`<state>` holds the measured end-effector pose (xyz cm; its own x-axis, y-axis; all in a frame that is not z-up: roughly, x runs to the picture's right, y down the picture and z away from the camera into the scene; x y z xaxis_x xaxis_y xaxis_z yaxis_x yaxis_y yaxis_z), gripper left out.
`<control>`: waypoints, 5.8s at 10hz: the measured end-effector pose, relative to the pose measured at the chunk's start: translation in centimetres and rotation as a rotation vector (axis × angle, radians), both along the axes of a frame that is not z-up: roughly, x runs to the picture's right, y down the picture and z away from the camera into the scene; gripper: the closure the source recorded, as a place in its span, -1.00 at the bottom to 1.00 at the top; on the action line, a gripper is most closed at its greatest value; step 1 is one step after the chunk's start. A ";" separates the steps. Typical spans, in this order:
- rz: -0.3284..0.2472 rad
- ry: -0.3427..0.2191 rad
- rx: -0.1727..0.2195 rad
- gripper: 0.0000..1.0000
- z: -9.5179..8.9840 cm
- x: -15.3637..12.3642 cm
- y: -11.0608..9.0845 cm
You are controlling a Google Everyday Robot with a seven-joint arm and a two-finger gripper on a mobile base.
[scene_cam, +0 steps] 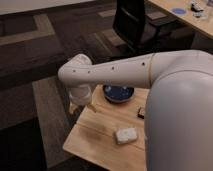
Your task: Place the pepper on the white sponge
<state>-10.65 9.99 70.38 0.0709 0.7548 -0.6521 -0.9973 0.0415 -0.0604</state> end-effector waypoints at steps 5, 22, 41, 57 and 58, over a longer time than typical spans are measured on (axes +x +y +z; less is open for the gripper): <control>0.000 0.000 0.000 -0.30 0.0 0.0 0.0; 0.004 -0.018 0.019 -0.30 -0.1 4.9 -1.7; -0.343 -0.252 -0.107 -0.30 -1.7 35.1 3.5; -0.217 -0.026 -0.027 -0.30 -4.6 48.9 14.0; -0.200 -0.033 -0.023 -0.30 -4.1 49.2 14.5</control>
<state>38.52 24.46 66.23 0.2395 0.7085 -0.6638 -0.9668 0.2368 -0.0960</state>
